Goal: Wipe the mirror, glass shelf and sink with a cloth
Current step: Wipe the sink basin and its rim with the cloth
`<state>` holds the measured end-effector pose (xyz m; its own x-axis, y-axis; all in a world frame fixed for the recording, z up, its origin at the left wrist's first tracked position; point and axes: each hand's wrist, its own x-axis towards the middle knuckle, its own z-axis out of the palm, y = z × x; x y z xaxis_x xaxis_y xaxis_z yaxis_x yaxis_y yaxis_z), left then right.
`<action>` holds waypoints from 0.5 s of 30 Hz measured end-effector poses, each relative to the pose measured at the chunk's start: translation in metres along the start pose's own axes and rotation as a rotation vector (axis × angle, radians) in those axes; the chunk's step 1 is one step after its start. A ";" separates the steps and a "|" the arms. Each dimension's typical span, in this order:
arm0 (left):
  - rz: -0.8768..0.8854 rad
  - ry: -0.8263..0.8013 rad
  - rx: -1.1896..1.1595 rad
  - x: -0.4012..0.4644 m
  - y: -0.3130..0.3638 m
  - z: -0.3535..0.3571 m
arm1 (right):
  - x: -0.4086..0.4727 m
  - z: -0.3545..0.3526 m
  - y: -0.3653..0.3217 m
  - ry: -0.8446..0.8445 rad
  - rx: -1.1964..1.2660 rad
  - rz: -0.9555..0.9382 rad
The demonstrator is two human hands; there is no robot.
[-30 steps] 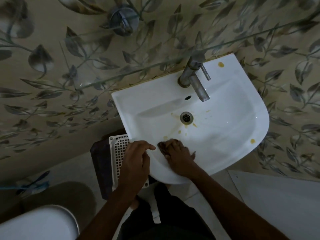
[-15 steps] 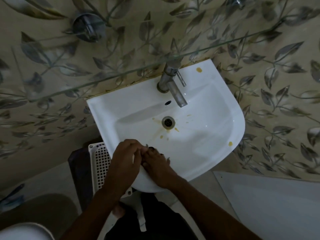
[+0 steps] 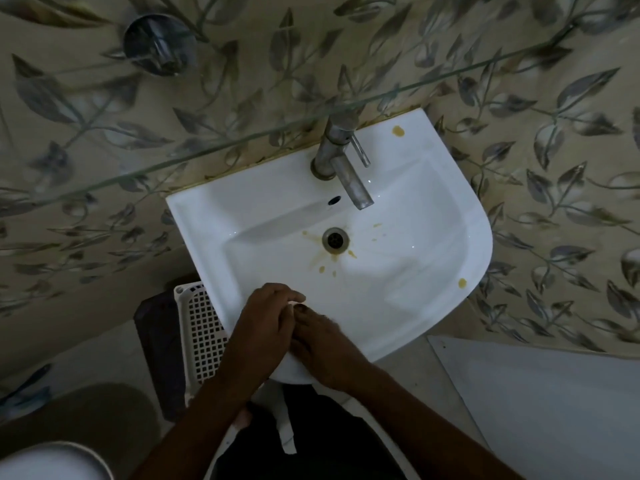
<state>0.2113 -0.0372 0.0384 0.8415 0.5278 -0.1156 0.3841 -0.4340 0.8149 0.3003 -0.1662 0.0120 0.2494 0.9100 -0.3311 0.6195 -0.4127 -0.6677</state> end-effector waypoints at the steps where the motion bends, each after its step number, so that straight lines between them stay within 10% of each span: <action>1: 0.028 -0.025 0.014 -0.001 -0.001 0.002 | -0.020 -0.008 0.012 -0.004 -0.128 0.015; 9: 0.111 -0.183 -0.041 -0.006 0.022 0.031 | -0.057 -0.074 0.083 0.320 -0.571 0.481; 15: 0.111 -0.209 -0.015 -0.007 0.030 0.045 | -0.058 0.002 0.006 0.343 -0.316 0.275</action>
<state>0.2341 -0.0868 0.0382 0.9393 0.3139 -0.1389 0.2806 -0.4693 0.8373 0.2880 -0.2218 0.0260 0.6300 0.7522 -0.1930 0.6776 -0.6539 -0.3366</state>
